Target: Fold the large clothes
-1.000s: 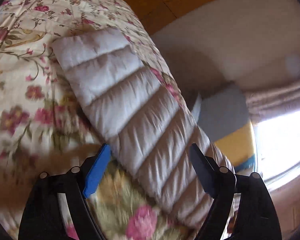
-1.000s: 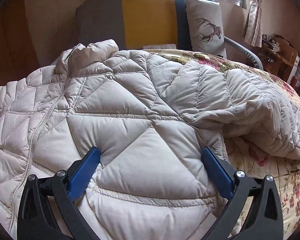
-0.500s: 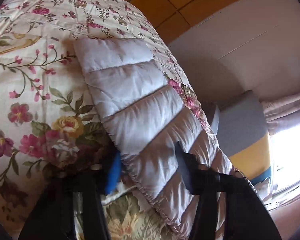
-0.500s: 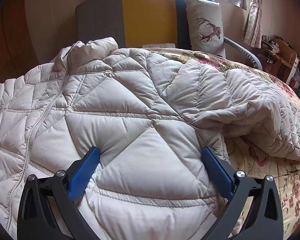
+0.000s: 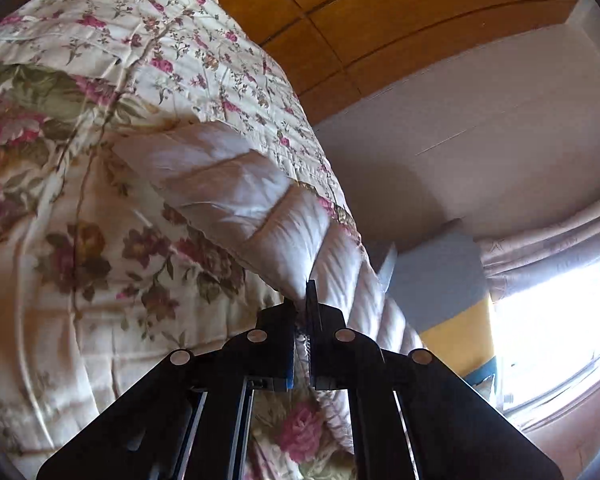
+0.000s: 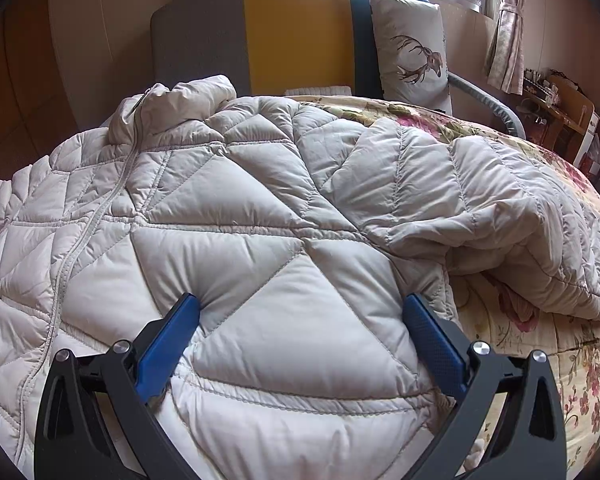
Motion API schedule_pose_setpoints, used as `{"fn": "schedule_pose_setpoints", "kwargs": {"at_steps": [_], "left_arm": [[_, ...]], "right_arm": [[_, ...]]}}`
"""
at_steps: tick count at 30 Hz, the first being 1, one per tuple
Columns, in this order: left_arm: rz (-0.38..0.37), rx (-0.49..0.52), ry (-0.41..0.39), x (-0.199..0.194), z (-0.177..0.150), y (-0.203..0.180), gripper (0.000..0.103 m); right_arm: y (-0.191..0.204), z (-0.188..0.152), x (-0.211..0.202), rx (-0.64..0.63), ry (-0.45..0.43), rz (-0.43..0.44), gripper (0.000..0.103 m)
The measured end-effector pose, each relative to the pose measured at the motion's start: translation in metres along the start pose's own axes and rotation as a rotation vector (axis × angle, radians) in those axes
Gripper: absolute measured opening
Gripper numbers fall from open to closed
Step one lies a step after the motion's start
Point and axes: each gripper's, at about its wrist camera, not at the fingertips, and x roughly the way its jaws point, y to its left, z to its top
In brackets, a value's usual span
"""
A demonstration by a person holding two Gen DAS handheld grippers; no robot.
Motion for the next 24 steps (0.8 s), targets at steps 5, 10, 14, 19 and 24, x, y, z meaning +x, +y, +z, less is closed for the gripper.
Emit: {"fn": "schedule_pose_setpoints", "kwargs": {"at_steps": [5,10,14,19,24], "left_arm": [[0.007,0.119,-0.073,-0.022,-0.005,-0.057,0.004],[-0.044,0.423,-0.122,-0.036,-0.043,-0.159,0.004],[-0.081,0.755,-0.128,-0.035,-0.105,-0.234,0.004],[-0.131,1.105,0.048,-0.004,-0.209,-0.281,0.004],[-0.124,1.268,0.313,0.041,-0.296,-0.277,0.004]], "right_arm": [[0.000,0.000,0.000,0.001,-0.001,0.001,0.101],[0.001,0.002,0.001,0.006,-0.001,0.007,0.101],[0.000,0.002,0.000,0.006,-0.001,0.007,0.101],[0.000,0.003,0.000,0.011,-0.001,0.013,0.101],[0.000,0.005,0.001,0.020,0.000,0.025,0.101]]}}
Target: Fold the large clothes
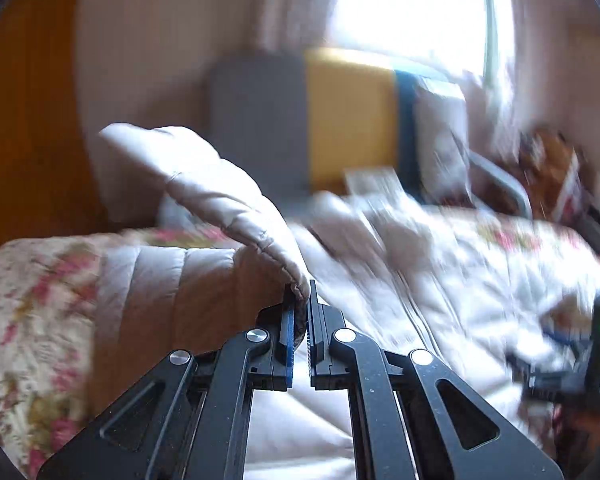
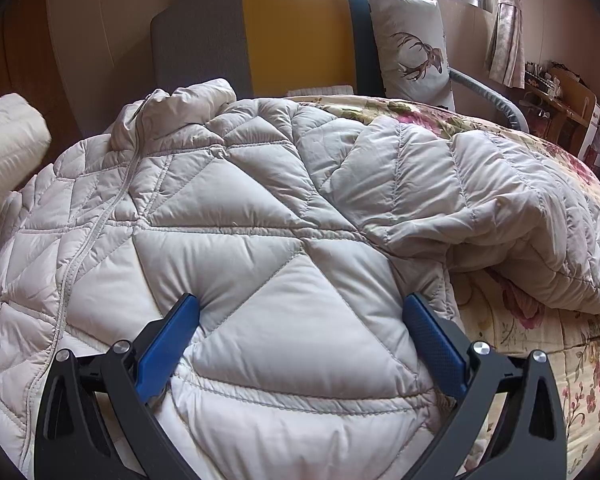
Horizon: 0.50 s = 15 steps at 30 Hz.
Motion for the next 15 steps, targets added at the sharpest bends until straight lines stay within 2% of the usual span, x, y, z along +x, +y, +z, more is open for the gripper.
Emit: {"fn": "schedule_pose_setpoints", "kwargs": {"at_steps": [4,7,11,12,14,15], "left_arm": [[-0.003,0.165,0.093,0.030,-0.027,-0.053,0.004],[-0.016,0.259,0.118,0.038,-0.039,-0.074,0.004],[-0.045,0.317,0.122,0.040,-0.045,-0.086,0.004],[-0.048,0.330,0.125,0.040,-0.047,-0.088,0.006],[-0.073,0.341,0.116,0.037,-0.048,-0.090,0.020],[-0.090,0.334,0.114,0.032,-0.048,-0.088,0.034]], "right_arm": [[0.002,0.001,0.001,0.002,0.001,0.002,0.101],[0.000,0.001,0.002,0.005,0.001,0.004,0.101],[0.000,0.001,0.003,0.008,0.003,0.007,0.101],[-0.001,0.001,0.003,0.009,0.003,0.008,0.101],[-0.001,0.001,0.004,0.010,0.003,0.008,0.101],[-0.001,0.001,0.004,0.010,0.003,0.008,0.101]]}}
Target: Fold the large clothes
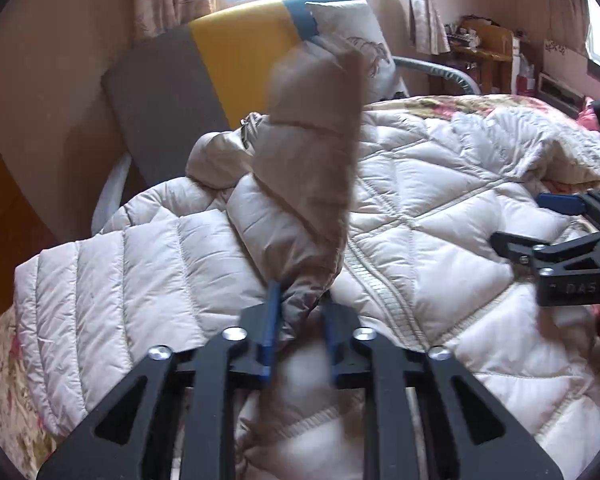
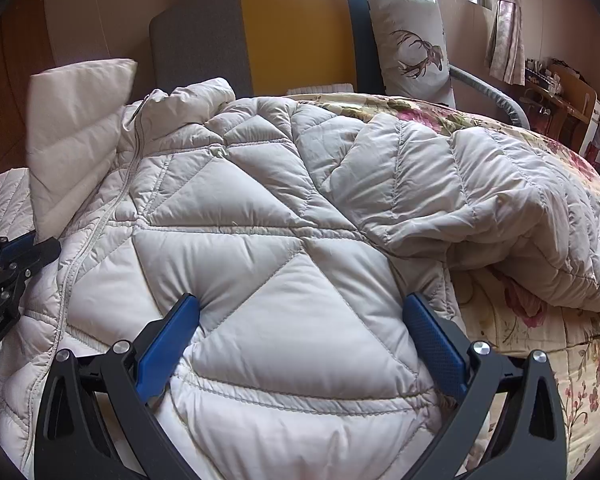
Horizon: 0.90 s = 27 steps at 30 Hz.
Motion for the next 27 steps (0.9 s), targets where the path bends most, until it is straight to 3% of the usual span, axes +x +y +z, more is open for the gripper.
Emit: {"fn": "schedule_pose_setpoints", "kwargs": {"at_steps": [1,3,6,9,12,14,15,17,20,24,26,27], "left_arm": [[-0.024,-0.020,-0.013,-0.008,0.000,0.002,0.053],[-0.076,-0.058,-0.074,-0.026,-0.002,0.007,0.065],[-0.084,-0.105,-0.155,-0.051,-0.003,0.023,0.065],[0.018,-0.199,-0.188,-0.059,-0.005,0.056,0.065],[0.179,-0.346,-0.159,-0.049,-0.015,0.106,0.064],[0.288,-0.427,-0.110,-0.039,-0.035,0.138,0.058],[0.301,-0.493,-0.088,-0.033,-0.050,0.154,0.057],[0.242,-0.606,-0.100,-0.029,-0.077,0.173,0.057],[0.184,-0.669,-0.143,-0.030,-0.091,0.185,0.057],[0.175,-0.642,-0.148,-0.029,-0.091,0.185,0.059],[0.151,-0.643,-0.173,-0.027,-0.091,0.181,0.064],[0.140,-0.648,-0.193,-0.031,-0.092,0.180,0.066]], "right_arm": [[0.000,0.000,0.000,0.000,0.000,0.000,0.101],[0.000,0.000,0.000,0.000,0.000,0.000,0.101],[0.000,0.000,0.000,-0.001,0.000,-0.001,0.101],[0.000,0.000,0.000,-0.003,-0.001,-0.004,0.101],[0.001,-0.001,-0.005,-0.006,-0.029,-0.003,0.101],[-0.002,0.000,-0.014,0.009,-0.064,0.041,0.101],[-0.005,0.002,-0.020,0.019,-0.083,0.073,0.101],[-0.005,0.009,-0.033,0.037,-0.120,0.121,0.098],[0.006,0.030,-0.038,0.056,-0.109,0.212,0.084],[0.032,0.055,-0.004,0.133,0.039,0.385,0.073],[0.046,0.058,0.017,0.143,0.086,0.399,0.053],[0.053,0.058,0.027,0.133,0.119,0.393,0.028]]}}
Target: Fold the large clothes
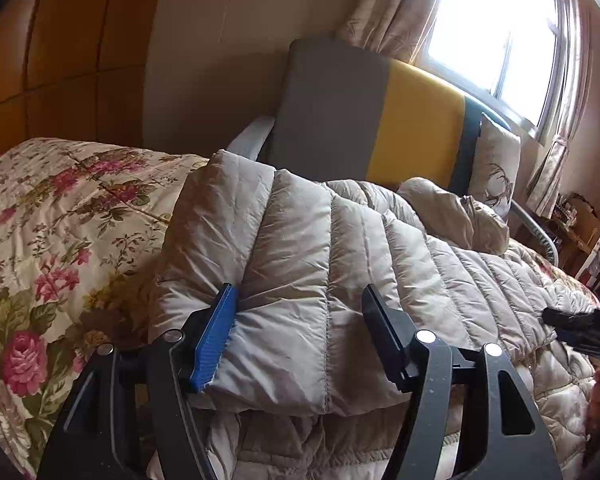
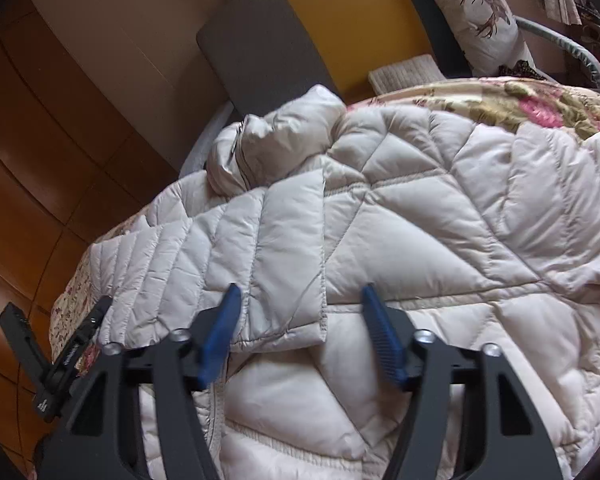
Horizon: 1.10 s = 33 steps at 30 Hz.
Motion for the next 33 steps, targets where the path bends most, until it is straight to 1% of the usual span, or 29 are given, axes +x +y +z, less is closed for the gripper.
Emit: {"fn": "schedule_pose_setpoints", "kwargs": {"at_steps": [1,2,3,4,5,8,9,11,13,15,17,19,20,21,22,23,26,27,30,32,33], "left_arm": [[-0.016,-0.013,-0.026,-0.005,-0.001,0.002,0.068],[-0.022,-0.025,-0.055,-0.011,-0.003,0.003,0.070],[-0.026,-0.037,-0.081,-0.017,-0.004,0.005,0.073],[-0.028,-0.049,-0.102,-0.021,-0.004,0.007,0.075],[-0.021,-0.053,-0.102,-0.021,-0.003,0.007,0.075],[0.013,-0.049,-0.039,-0.008,0.000,0.007,0.075],[0.027,-0.042,-0.013,-0.002,0.001,0.006,0.075],[0.059,-0.021,0.067,0.015,0.001,0.004,0.075],[0.100,0.003,0.124,0.027,0.001,0.001,0.075],[0.120,0.019,0.136,0.030,-0.002,-0.002,0.075],[0.116,0.022,0.115,0.025,-0.004,-0.001,0.076],[0.075,-0.001,0.055,0.008,-0.005,0.002,0.087],[0.045,-0.010,0.020,-0.002,-0.006,0.003,0.090],[0.011,-0.016,-0.025,-0.014,-0.008,0.004,0.093],[-0.005,-0.013,-0.056,-0.023,-0.009,0.004,0.094],[-0.008,-0.008,-0.075,-0.028,-0.010,0.003,0.095],[-0.025,0.030,-0.109,-0.042,-0.013,-0.006,0.097],[-0.033,0.042,-0.106,-0.044,-0.014,-0.008,0.099],[-0.043,0.068,-0.067,-0.043,-0.017,-0.014,0.099],[-0.049,0.071,-0.029,-0.039,-0.018,-0.013,0.099],[-0.048,0.067,-0.013,-0.037,-0.019,-0.013,0.099]], "right_arm": [[0.003,-0.001,0.007,-0.005,0.022,0.001,0.022],[0.006,-0.003,0.006,-0.015,0.009,0.001,0.019],[0.011,-0.006,0.000,-0.038,-0.019,-0.003,0.012],[0.015,-0.009,-0.007,-0.063,-0.046,-0.024,0.010],[0.017,-0.013,-0.013,-0.075,-0.065,-0.043,0.010],[0.009,-0.023,-0.020,-0.069,-0.083,-0.108,0.009],[0.004,-0.027,-0.015,-0.066,-0.067,-0.111,0.009],[-0.005,-0.033,-0.007,-0.057,-0.059,-0.079,0.010],[-0.009,-0.036,-0.006,-0.056,-0.073,-0.062,0.018],[-0.010,-0.037,-0.007,-0.059,-0.081,-0.045,0.022],[-0.012,-0.040,-0.015,-0.048,-0.105,-0.014,0.038],[-0.014,-0.045,-0.036,-0.030,-0.167,0.010,0.078],[-0.013,-0.048,-0.051,-0.015,-0.212,0.002,0.083],[-0.015,-0.051,-0.065,-0.001,-0.254,0.006,0.083],[-0.019,-0.053,-0.077,0.013,-0.273,0.021,0.083],[-0.026,-0.055,-0.087,0.036,-0.273,0.024,0.083],[-0.061,-0.058,-0.117,0.132,-0.299,-0.024,0.083],[-0.077,-0.060,-0.127,0.173,-0.308,-0.041,0.083],[-0.133,-0.068,-0.158,0.312,-0.347,-0.116,0.083],[-0.174,-0.076,-0.177,0.426,-0.362,-0.157,0.078],[-0.196,-0.082,-0.186,0.494,-0.364,-0.162,0.074]]}}
